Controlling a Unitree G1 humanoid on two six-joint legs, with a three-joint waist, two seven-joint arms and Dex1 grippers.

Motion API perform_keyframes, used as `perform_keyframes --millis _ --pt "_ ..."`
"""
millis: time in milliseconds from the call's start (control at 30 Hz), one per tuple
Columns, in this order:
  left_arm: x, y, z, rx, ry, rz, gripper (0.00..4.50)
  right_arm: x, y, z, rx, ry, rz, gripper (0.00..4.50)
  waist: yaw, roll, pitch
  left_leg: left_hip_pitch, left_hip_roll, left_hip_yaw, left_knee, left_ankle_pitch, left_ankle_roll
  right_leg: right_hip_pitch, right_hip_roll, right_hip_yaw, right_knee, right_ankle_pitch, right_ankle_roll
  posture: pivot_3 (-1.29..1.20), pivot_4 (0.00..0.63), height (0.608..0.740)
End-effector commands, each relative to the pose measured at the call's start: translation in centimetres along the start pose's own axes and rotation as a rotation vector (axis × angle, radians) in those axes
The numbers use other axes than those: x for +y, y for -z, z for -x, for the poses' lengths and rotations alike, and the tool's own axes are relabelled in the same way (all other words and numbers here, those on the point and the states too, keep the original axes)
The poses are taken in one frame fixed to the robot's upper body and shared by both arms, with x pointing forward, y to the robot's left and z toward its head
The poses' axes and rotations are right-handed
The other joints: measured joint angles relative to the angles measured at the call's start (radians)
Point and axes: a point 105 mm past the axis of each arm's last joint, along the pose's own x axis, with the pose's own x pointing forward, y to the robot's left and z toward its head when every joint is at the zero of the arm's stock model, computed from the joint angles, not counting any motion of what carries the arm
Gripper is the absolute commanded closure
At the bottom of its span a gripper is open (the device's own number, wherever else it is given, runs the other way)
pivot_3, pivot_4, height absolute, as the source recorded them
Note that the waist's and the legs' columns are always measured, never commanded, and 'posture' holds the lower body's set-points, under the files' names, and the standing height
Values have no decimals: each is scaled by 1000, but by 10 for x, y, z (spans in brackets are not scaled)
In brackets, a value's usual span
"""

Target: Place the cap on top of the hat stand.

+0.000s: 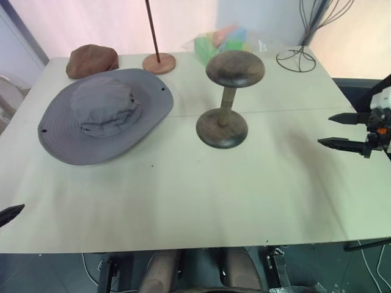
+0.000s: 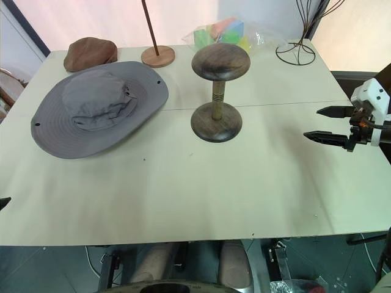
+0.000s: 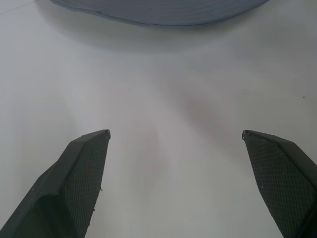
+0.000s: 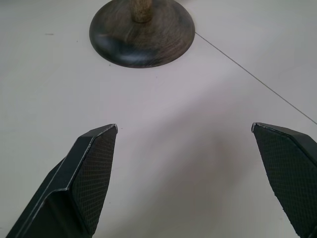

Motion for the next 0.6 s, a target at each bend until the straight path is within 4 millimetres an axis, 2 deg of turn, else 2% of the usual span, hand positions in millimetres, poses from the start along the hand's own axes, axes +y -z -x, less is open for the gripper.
perform_keyframes --millis 33,200,367,433,533,600 --pt "6 -10 5 -11 -25 -45 0 -2 -16 5 -44 22 43 62 0 0 0 0 0 1 0 0 0 0 0 1 0 0 0 0 150 740" --pt "9 -12 3 -28 -46 -38 0 -3 -15 4 -38 30 41 62 0 0 0 0 0 5 0 0 0 -1 0 5 0 1 1 0 150 740" --pt "0 -18 -1 -31 13 -46 0 -2 -20 3 -50 21 27 62 -1 0 0 0 0 7 0 0 0 -2 0 7 0 1 2 0 150 740" --pt "-10 -30 -7 -47 62 -106 0 2 -24 0 -46 -1 56 62 0 0 0 0 0 7 0 0 0 -2 0 7 0 1 2 0 150 740" --pt "-27 -63 -17 -105 130 -242 0 17 -38 -3 -71 -83 88 62 4 0 0 0 1 7 0 0 0 -2 0 7 0 2 1 0 150 740" --pt "-39 -76 -23 -95 174 -365 0 35 -52 -6 -100 -164 93 62 7 0 0 0 1 7 1 0 0 -2 0 7 0 2 1 0 150 740"
